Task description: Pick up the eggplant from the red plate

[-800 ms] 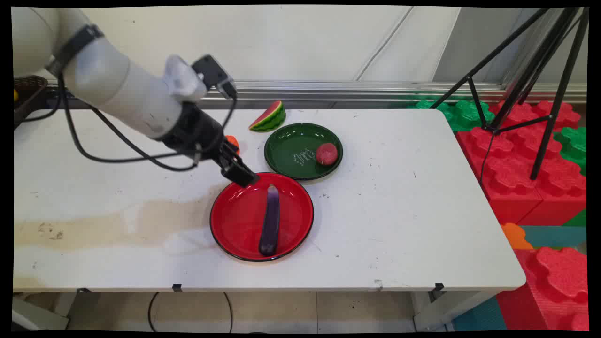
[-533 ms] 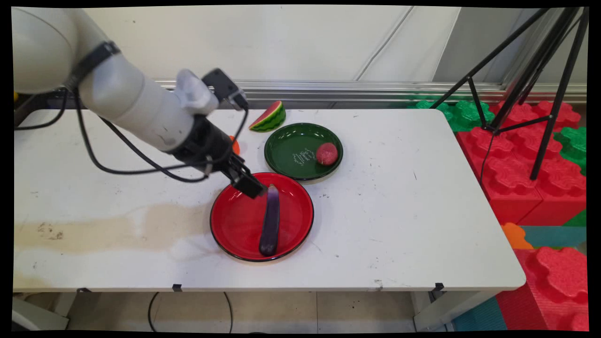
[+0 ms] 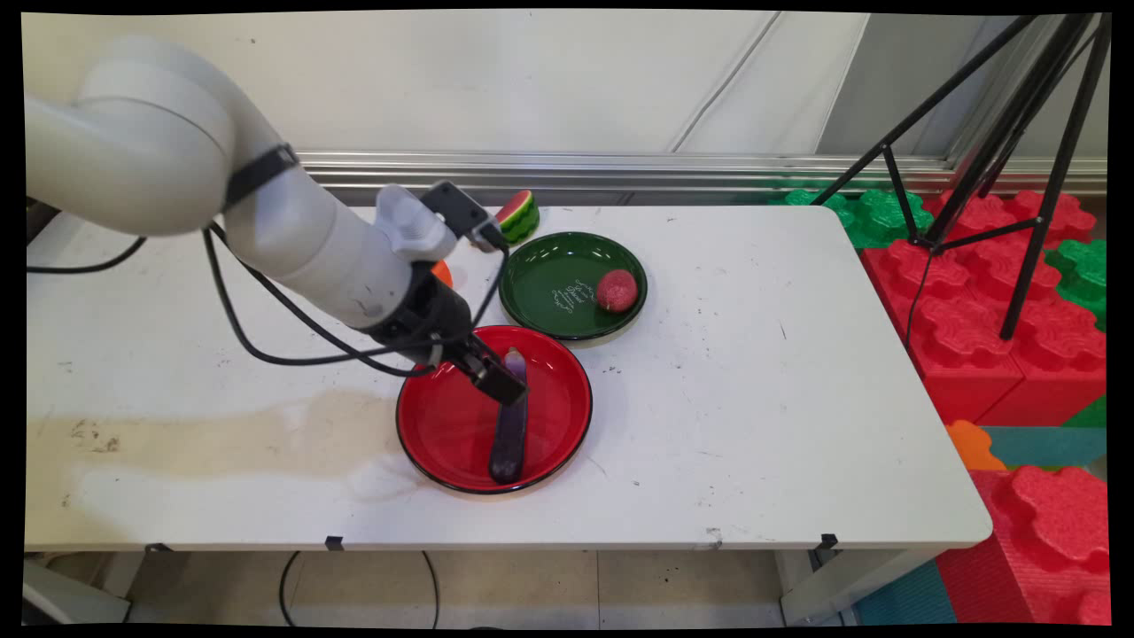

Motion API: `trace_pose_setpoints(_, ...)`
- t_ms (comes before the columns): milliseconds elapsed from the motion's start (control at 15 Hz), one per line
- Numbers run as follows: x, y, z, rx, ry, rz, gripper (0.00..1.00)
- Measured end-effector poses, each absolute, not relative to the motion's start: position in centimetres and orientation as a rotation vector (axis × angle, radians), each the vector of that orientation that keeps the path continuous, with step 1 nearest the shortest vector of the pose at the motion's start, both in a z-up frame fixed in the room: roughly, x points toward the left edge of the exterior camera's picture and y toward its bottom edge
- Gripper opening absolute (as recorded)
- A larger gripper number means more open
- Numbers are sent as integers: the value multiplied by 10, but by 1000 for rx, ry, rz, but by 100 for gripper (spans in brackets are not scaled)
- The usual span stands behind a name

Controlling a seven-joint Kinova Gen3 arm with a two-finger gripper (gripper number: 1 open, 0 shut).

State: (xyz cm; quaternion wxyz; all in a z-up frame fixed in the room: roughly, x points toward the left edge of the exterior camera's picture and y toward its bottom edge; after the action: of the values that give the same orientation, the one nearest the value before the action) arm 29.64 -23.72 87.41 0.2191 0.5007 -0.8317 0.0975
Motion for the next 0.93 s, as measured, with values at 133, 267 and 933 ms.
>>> trace_pose_setpoints(133, 293, -239, 864, 1403, -2298, 259, 100)
trace_pose_setpoints(267, 288, -242, 851, 1423, -2296, 246, 100)
trace_pose_setpoints(933, 275, -253, 805, 1460, -2286, 213, 100)
